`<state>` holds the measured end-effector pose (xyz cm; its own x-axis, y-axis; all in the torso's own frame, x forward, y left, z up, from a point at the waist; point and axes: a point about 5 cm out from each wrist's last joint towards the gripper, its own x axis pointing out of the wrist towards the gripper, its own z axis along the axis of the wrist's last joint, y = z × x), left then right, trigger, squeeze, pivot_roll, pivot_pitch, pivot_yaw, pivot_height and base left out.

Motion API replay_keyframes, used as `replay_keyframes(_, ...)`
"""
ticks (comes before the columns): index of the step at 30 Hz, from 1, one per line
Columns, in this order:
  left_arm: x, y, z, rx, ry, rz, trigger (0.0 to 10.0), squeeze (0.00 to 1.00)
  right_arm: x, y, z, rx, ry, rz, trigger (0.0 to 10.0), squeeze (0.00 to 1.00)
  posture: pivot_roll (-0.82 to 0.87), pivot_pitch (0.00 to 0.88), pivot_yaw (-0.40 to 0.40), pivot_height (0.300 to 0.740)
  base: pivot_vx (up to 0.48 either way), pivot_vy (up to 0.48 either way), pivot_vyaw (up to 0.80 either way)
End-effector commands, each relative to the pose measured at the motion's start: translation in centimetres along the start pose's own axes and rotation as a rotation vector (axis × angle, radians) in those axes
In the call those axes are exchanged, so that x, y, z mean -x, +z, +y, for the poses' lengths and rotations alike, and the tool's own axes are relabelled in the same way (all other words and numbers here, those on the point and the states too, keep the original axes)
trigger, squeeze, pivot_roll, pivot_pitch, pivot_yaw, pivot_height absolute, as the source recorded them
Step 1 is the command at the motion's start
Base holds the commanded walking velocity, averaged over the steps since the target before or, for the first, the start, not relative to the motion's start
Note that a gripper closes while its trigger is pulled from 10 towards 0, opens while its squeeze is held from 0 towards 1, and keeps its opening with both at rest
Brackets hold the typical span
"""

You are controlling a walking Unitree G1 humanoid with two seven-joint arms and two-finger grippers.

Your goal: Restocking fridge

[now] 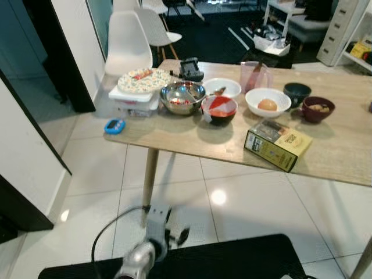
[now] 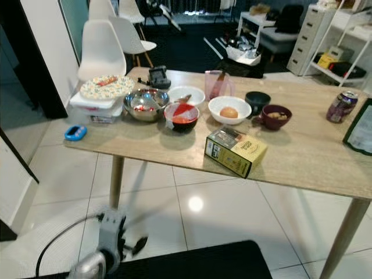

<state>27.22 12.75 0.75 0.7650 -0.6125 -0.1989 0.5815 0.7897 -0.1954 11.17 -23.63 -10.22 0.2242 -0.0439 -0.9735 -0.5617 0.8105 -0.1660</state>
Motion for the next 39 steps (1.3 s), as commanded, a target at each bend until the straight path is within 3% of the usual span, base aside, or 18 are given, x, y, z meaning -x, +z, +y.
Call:
replay_keyframes(1, -1.4, 3.0, -1.0, -0.012, -0.127, -0.147, 10.0, 0.00, 0.0, 0.0, 0.1, 0.008, 0.006, 0.002, 10.0, 0.00, -0.02, 0.000, -0.033, 0.740, 0.000, 0.000, 0.00)
replay_keyframes(5, -2.0, 9.2, -2.3, -0.058, -0.343, -0.388, 10.0, 0.00, 0.0, -0.3, -0.1, 0.011, 0.005, 0.007, 10.0, 0.00, -0.03, 0.000, -0.034, 0.740, 0.000, 0.000, 0.00)
replay_keyframes(6, -2.0, 9.2, -2.3, -0.058, -0.343, -0.388, 10.0, 0.00, 0.0, -0.3, -0.1, 0.011, 0.005, 0.007, 10.0, 0.00, -0.03, 0.000, -0.034, 0.740, 0.000, 0.000, 0.00)
replay_keyframes(7, -1.9, 11.0, -2.9, -0.080, -0.408, -0.446, 10.0, 0.00, 0.1, -0.3, -0.1, 0.010, 0.004, 0.008, 10.0, 0.00, -0.03, 0.000, -0.032, 0.740, 0.000, 0.000, 0.00)
replay_keyframes(8, -1.5, 14.6, -4.1, -0.102, -0.545, -0.551, 10.0, 0.00, 0.1, -0.3, -0.2, 0.009, 0.003, 0.008, 10.0, 0.00, -0.03, 0.000, -0.028, 0.740, 0.000, 0.000, 0.00)
replay_keyframes(9, -1.5, 14.6, -4.1, -0.102, -0.545, -0.551, 10.0, 0.00, 0.1, -0.3, -0.2, 0.009, 0.003, 0.008, 10.0, 0.00, -0.03, 0.000, -0.028, 0.740, 0.000, 0.000, 0.00)
replay_keyframes(10, -1.2, 15.9, -4.7, -0.111, -0.599, -0.590, 10.0, 0.00, 0.1, -0.3, -0.2, 0.008, 0.003, 0.008, 10.0, 0.00, -0.03, 0.000, -0.028, 0.740, 0.000, 0.000, 0.00)
replay_keyframes(12, -0.6, 20.3, -5.6, -0.094, -0.674, -0.732, 10.0, 0.00, 0.1, -0.3, -0.2, 0.008, 0.003, 0.007, 10.0, 0.00, -0.03, 0.000, -0.029, 0.740, 0.000, 0.000, 0.00)
replay_keyframes(16, 1.3, 28.9, -6.9, -0.084, -0.784, -1.005, 10.0, 0.00, 0.1, -0.4, -0.2, 0.020, 0.008, 0.011, 10.0, 0.00, -0.03, 0.006, -0.036, 0.740, 0.000, 0.000, 0.00)
replay_keyframes(20, 3.1, 32.8, -7.7, -0.060, -0.853, -1.136, 10.0, 0.00, 0.1, -0.4, -0.2, 0.030, 0.011, 0.014, 10.0, 0.00, -0.03, 0.013, -0.039, 0.740, 0.000, 0.000, 0.00)
replay_keyframes(23, 6.3, 37.5, -9.9, -0.017, -1.038, -1.301, 10.0, 0.00, 0.1, -0.5, -0.4, 0.035, 0.006, 0.015, 10.0, 0.00, -0.02, 0.046, -0.041, 0.740, 0.000, 0.000, 0.00)
replay_keyframes(25, 7.1, 38.6, -10.4, -0.008, -1.085, -1.338, 10.0, 0.00, 0.1, -0.5, -0.5, 0.037, 0.004, 0.016, 10.0, 0.00, -0.02, 0.051, -0.042, 0.740, 0.000, 0.000, 0.00)
replay_keyframes(28, 10.0, 41.3, -11.9, 0.046, -1.231, -1.443, 10.0, 0.00, 0.2, -0.8, -0.7, 0.045, 0.002, 0.022, 10.0, 0.00, -0.01, 0.073, -0.044, 0.740, 0.000, 0.000, 0.00)
replay_keyframes(30, 10.5, 41.7, -12.0, 0.059, -1.255, -1.457, 10.0, 0.00, 0.2, -0.8, -0.7, 0.046, 0.002, 0.023, 10.0, 0.00, -0.01, 0.073, -0.044, 0.740, 0.000, 0.000, 0.00)
replay_keyframes(32, 12.4, 42.8, -12.9, 0.054, -1.348, -1.494, 10.0, 0.00, 0.2, -1.0, -0.6, 0.046, 0.004, 0.024, 10.0, 0.00, 0.00, 0.100, -0.045, 0.740, 0.000, 0.000, 0.00)
replay_keyframes(39, 14.5, 43.5, -14.2, 0.084, -1.469, -1.493, 10.0, 0.00, 0.2, -1.4, -0.4, 0.046, 0.011, 0.032, 10.0, 0.00, 0.00, 0.109, -0.044, 0.740, 0.000, 0.000, 0.00)
